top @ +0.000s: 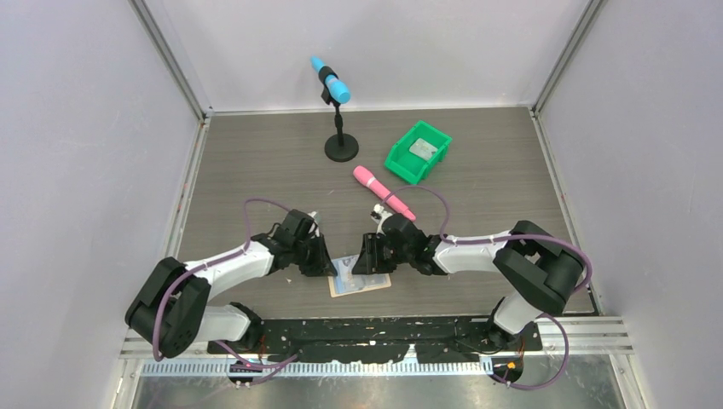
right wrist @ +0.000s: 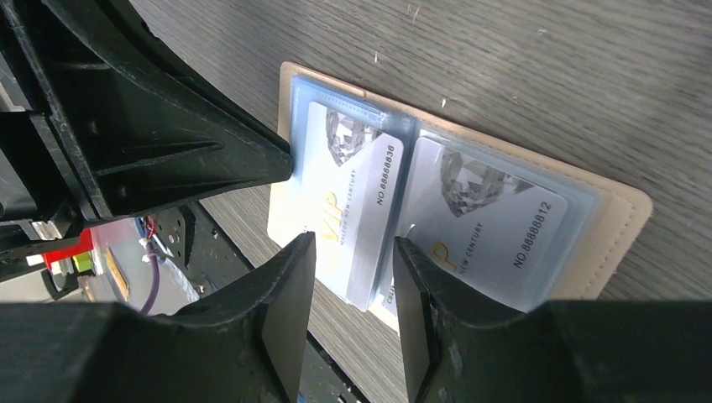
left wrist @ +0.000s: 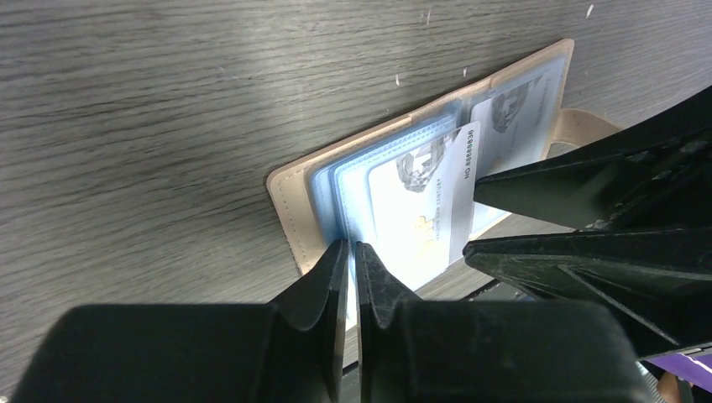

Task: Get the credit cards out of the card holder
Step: Remove the credit card from the card holder.

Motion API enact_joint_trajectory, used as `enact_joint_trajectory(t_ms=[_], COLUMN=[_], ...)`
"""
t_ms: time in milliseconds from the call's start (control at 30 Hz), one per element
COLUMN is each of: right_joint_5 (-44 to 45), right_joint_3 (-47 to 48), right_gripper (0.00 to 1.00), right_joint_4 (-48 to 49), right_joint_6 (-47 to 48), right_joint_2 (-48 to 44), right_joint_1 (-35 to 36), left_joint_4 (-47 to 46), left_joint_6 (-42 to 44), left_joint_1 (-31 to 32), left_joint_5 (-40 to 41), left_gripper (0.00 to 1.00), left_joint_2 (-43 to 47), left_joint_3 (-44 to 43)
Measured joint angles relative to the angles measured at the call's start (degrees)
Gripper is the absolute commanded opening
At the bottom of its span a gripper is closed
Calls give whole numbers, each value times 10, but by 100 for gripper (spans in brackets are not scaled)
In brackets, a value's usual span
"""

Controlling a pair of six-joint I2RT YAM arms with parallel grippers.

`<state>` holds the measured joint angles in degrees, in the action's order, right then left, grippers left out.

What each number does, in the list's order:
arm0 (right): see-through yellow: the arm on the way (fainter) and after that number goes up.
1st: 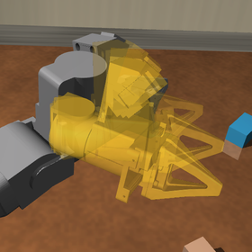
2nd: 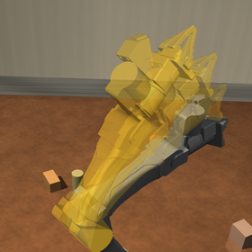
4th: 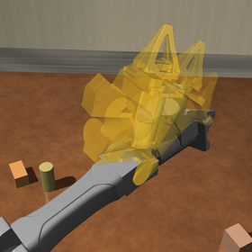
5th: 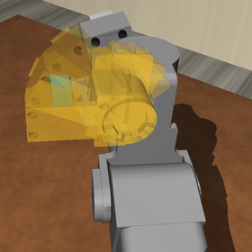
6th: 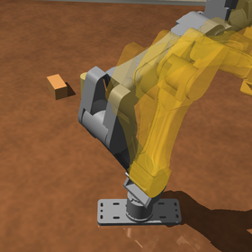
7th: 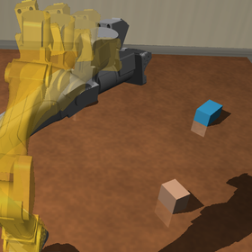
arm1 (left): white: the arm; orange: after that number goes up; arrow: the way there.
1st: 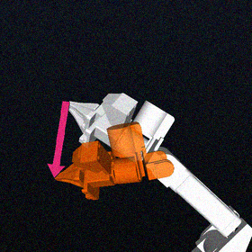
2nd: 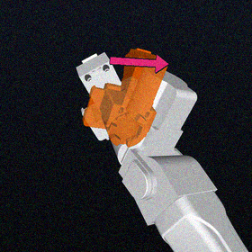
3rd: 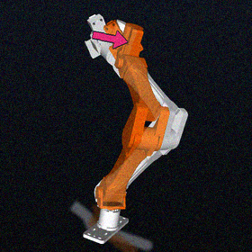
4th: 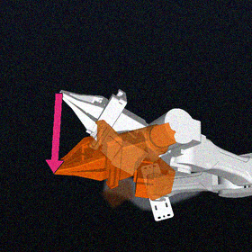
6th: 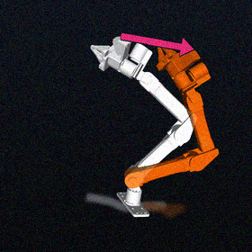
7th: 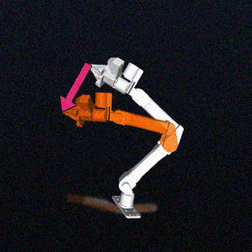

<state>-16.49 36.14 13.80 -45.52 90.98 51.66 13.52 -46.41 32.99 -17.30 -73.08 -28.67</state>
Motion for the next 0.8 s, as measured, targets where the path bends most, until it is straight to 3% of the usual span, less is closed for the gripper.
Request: enact_joint_trajectory(t_ms=[500,800], right_joint_5=[-8,-12], right_joint_3=[4,-2], right_gripper=[42,20], right_joint_4=[20,34], right_joint_6=[-10,-19], right_joint_2=[14,17], right_joint_1=[0,-3], left_joint_4=[-21,-22], left_joint_6=[-1,-2], left_joint_1=[0,0], left_joint_5=[-8,-8], left_gripper=[10,10], left_joint_2=[-5,-5], left_joint_3=[6,7])
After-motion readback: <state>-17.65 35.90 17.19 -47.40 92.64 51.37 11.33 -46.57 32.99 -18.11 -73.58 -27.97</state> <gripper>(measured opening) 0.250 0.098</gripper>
